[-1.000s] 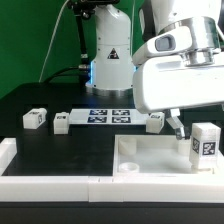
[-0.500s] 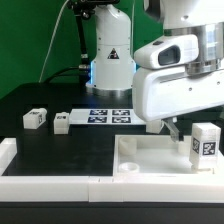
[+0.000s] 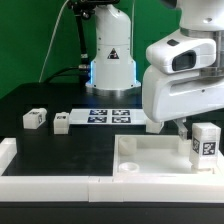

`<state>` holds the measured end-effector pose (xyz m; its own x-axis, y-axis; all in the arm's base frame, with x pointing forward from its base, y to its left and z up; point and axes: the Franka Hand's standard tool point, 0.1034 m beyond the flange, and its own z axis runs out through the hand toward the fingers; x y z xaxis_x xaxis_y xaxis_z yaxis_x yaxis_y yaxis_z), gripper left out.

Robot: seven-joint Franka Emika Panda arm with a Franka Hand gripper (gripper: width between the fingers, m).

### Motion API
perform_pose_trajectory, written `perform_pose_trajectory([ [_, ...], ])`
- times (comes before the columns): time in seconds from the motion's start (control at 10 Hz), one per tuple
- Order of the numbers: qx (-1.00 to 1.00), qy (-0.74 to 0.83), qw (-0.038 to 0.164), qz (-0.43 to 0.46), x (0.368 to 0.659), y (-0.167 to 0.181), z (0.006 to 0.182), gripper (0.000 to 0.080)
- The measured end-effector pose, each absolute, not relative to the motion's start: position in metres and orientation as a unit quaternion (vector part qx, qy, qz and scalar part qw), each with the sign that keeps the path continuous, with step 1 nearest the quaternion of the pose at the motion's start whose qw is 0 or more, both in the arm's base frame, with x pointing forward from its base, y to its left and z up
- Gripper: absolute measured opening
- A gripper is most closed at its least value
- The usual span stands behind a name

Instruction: Assemble one leg

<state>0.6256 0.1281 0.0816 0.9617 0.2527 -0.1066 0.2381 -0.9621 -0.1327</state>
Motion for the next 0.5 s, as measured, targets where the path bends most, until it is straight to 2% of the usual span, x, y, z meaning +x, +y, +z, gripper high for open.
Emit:
perform_pose_trajectory([
  [0.5,-0.986,-0.149,0.056,0.050,0.6349,0.1210,0.0855,0.0649],
])
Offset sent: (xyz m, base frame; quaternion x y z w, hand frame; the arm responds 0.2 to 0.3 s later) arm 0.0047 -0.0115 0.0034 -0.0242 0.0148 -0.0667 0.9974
